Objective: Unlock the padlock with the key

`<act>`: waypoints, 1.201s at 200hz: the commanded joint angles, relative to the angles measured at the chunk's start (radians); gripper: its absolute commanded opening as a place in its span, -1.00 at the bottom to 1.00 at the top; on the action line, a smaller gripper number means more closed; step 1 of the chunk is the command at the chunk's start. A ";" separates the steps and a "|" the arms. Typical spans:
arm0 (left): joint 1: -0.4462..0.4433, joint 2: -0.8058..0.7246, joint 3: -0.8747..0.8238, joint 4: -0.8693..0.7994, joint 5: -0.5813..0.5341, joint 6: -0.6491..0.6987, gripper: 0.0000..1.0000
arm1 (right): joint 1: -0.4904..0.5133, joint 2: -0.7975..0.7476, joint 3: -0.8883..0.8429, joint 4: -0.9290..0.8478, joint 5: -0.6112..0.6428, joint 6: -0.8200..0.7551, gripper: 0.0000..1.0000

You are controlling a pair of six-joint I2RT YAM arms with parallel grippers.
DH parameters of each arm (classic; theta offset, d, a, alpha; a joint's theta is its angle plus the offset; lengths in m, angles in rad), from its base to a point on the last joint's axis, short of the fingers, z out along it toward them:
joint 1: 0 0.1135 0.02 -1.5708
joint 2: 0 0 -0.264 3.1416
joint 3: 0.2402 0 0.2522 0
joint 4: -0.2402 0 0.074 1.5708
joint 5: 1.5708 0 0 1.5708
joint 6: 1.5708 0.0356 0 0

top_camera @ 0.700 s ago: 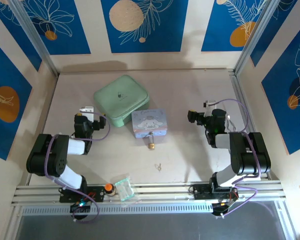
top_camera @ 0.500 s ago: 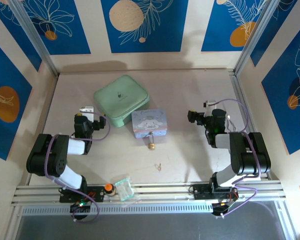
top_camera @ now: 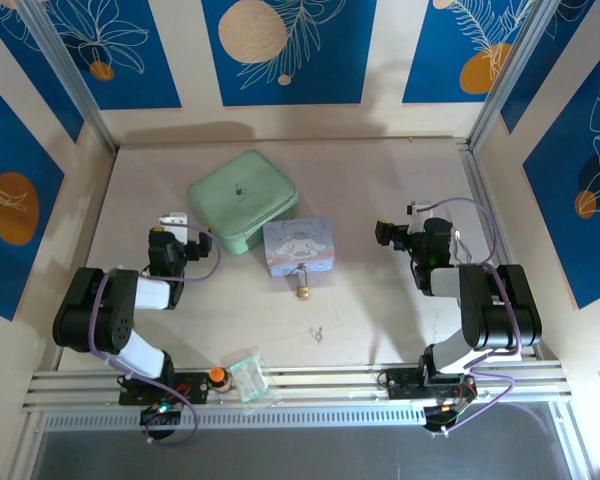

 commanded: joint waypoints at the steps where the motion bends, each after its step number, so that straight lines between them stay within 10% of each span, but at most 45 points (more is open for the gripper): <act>1: 0.003 0.009 0.009 0.026 0.021 0.013 0.99 | 0.001 -0.001 -0.003 0.028 -0.005 -0.018 0.98; 169: 0.003 -0.059 -0.064 0.111 0.056 0.023 0.99 | 0.006 -0.058 0.012 -0.038 -0.023 -0.031 0.98; 217: -0.003 -0.333 0.013 -0.262 0.023 -0.028 0.99 | 0.040 -0.196 0.076 -0.260 0.006 -0.045 0.98; 240: -0.002 -0.471 0.056 -0.465 -0.088 -0.322 0.99 | 0.046 -0.291 0.181 -0.545 -0.007 0.056 0.98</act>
